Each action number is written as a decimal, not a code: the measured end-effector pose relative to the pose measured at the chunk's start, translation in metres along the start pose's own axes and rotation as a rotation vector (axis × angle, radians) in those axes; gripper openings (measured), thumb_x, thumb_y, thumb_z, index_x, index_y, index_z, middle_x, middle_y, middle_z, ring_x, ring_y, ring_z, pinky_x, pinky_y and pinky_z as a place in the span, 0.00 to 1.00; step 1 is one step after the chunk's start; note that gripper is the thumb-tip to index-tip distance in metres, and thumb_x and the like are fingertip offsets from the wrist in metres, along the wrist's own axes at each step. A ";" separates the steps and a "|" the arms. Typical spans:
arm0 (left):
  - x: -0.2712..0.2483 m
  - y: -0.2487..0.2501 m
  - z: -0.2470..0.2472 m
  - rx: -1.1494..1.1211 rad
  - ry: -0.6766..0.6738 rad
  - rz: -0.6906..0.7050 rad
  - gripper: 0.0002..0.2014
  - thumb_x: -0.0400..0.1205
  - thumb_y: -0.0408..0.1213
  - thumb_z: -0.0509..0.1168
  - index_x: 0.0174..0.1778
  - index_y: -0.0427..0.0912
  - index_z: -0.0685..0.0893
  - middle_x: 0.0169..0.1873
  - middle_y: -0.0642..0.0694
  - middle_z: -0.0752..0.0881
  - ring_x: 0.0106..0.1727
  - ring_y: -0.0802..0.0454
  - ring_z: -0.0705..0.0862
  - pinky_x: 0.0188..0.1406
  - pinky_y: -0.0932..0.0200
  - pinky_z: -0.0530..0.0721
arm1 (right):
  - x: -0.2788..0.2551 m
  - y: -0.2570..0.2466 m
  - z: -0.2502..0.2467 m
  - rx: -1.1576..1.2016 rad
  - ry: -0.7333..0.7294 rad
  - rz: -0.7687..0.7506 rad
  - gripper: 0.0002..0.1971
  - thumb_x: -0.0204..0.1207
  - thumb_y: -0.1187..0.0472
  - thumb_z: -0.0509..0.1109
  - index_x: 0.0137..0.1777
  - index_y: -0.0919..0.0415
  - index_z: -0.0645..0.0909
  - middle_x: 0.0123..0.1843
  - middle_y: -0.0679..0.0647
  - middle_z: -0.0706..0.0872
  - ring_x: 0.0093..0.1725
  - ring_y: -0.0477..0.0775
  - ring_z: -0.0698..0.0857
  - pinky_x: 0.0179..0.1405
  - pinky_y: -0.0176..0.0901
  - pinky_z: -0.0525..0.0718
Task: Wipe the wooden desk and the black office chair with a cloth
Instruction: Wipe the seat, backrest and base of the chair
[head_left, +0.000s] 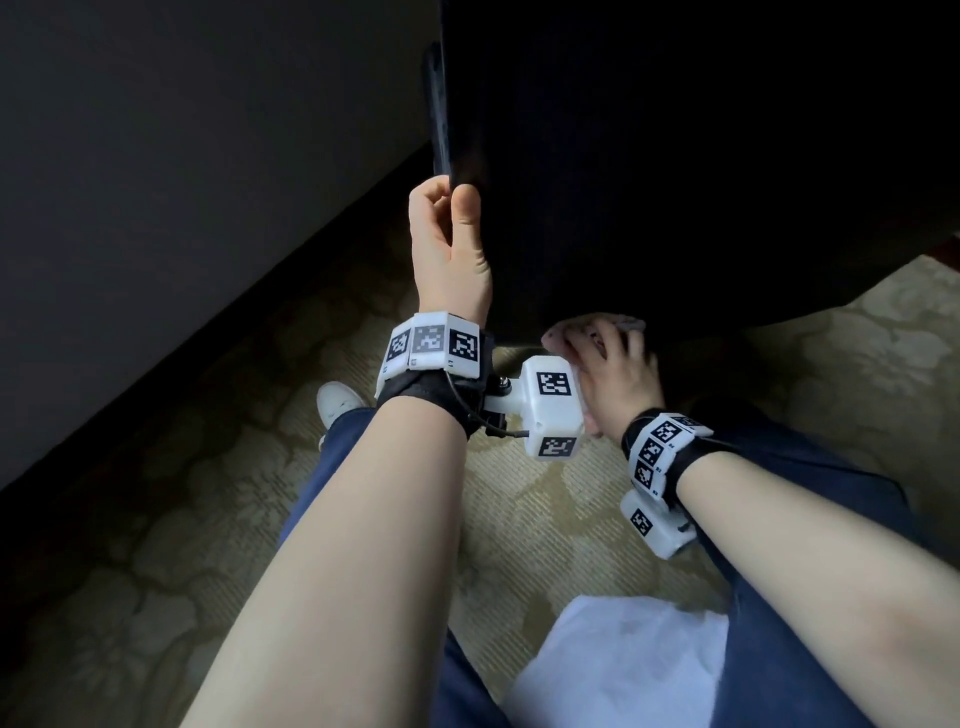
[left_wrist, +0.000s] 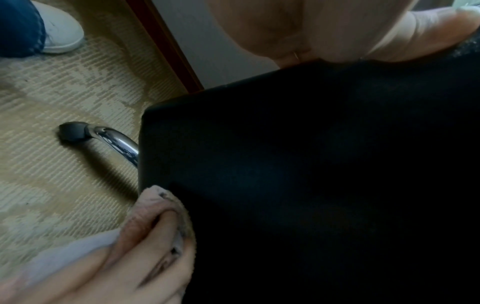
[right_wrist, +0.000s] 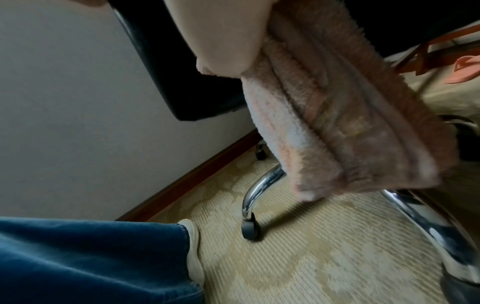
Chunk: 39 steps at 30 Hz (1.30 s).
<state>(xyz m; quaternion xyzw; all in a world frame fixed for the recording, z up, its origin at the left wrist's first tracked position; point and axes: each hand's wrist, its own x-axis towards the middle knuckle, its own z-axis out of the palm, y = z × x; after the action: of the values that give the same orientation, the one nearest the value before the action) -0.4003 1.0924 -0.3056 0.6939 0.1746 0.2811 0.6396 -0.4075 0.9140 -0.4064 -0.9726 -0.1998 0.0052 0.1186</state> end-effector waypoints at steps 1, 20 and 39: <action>0.000 -0.001 0.001 -0.002 0.010 -0.004 0.25 0.76 0.66 0.52 0.55 0.49 0.73 0.41 0.52 0.77 0.41 0.60 0.76 0.48 0.62 0.79 | -0.001 0.000 0.002 -0.013 -0.026 0.011 0.26 0.72 0.65 0.73 0.71 0.55 0.77 0.71 0.62 0.74 0.65 0.74 0.72 0.52 0.73 0.79; 0.002 -0.001 -0.001 -0.009 0.004 -0.039 0.08 0.84 0.48 0.55 0.52 0.49 0.73 0.43 0.50 0.78 0.45 0.58 0.78 0.54 0.54 0.81 | -0.006 0.008 0.033 -0.154 -0.364 0.106 0.37 0.73 0.66 0.69 0.79 0.47 0.56 0.79 0.51 0.59 0.75 0.66 0.60 0.69 0.59 0.69; -0.065 0.009 0.083 0.137 0.180 -0.408 0.42 0.86 0.51 0.56 0.82 0.42 0.32 0.82 0.41 0.33 0.84 0.49 0.39 0.79 0.52 0.47 | -0.024 0.066 -0.061 0.358 0.616 -0.078 0.20 0.71 0.64 0.60 0.64 0.51 0.72 0.67 0.52 0.66 0.60 0.60 0.67 0.60 0.54 0.73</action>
<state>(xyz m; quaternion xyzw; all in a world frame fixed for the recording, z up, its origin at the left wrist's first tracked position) -0.4011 0.9864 -0.3092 0.6583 0.3861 0.1943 0.6163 -0.4007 0.8317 -0.3630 -0.8840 -0.1874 -0.2579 0.3420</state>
